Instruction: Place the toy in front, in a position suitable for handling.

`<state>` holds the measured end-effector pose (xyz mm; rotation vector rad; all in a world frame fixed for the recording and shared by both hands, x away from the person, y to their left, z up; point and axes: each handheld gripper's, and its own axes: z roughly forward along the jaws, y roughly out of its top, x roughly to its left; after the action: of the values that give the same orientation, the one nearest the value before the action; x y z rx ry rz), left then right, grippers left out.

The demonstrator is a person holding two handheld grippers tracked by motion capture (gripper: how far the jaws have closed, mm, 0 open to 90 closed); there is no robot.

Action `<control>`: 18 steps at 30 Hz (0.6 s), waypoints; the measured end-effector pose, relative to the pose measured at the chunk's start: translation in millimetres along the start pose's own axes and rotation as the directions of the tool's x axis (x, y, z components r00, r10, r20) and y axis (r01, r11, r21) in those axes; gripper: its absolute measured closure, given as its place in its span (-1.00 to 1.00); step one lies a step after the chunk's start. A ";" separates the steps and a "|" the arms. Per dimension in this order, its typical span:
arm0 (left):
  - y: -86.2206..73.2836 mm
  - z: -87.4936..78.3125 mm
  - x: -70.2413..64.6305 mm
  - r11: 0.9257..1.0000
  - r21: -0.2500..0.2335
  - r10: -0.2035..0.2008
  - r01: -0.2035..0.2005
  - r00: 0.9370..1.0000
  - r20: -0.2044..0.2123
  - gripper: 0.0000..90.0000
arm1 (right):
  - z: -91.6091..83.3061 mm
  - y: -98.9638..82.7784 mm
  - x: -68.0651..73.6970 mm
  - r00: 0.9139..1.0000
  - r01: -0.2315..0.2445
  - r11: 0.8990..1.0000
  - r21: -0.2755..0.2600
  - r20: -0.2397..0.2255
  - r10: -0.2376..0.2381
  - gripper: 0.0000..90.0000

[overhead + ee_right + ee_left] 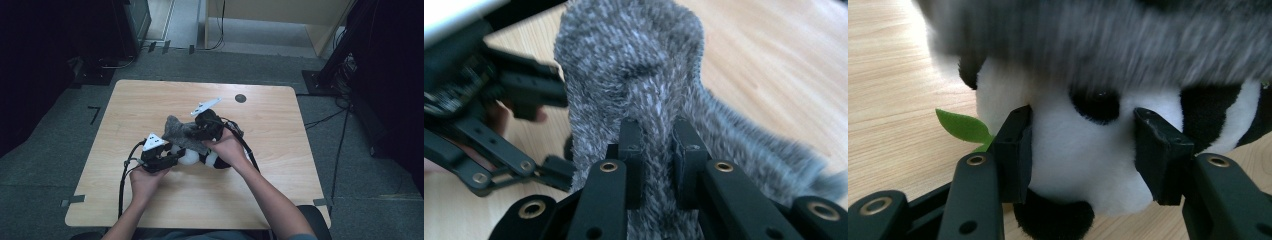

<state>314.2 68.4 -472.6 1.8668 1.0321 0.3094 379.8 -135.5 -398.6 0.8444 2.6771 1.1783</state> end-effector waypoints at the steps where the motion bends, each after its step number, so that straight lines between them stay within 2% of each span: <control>1: 0.0 0.0 0.4 1.000 0.000 -0.003 0.003 1.000 0.002 0.04 | 1.5 -1.0 0.7 1.000 0.003 1.000 0.001 0.005 -0.003 0.77; 3: 0.2 0.3 1.3 1.000 0.001 -0.002 0.002 1.000 0.006 0.04 | 2.6 -3.3 -0.4 1.000 0.012 1.000 -0.016 0.012 -0.012 0.77; 7: 1.4 1.3 -0.4 0.999 0.020 0.026 -0.026 1.000 -0.009 0.09 | 2.9 -8.4 -5.2 1.000 0.005 1.000 -0.010 0.011 -0.005 0.77; 10: 1.6 1.5 0.2 0.999 0.025 0.025 -0.025 1.000 -0.008 0.11 | -0.9 -10.5 -10.3 1.000 -0.016 1.000 0.005 0.016 0.016 0.77; 15: 2.0 1.5 1.4 0.999 0.029 0.019 -0.019 1.000 -0.001 0.12 | -11.4 -18.7 -27.3 0.994 -0.081 0.996 0.030 0.072 0.079 0.77; 18: 2.1 1.4 1.1 0.999 0.029 0.018 -0.018 1.000 0.001 0.12 | -15.1 -24.4 -38.9 0.992 -0.106 0.994 0.025 0.069 0.104 0.77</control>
<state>316.8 68.0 -471.8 1.9032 1.0242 0.3056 397.0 -179.2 -410.3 1.0215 2.6308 1.1131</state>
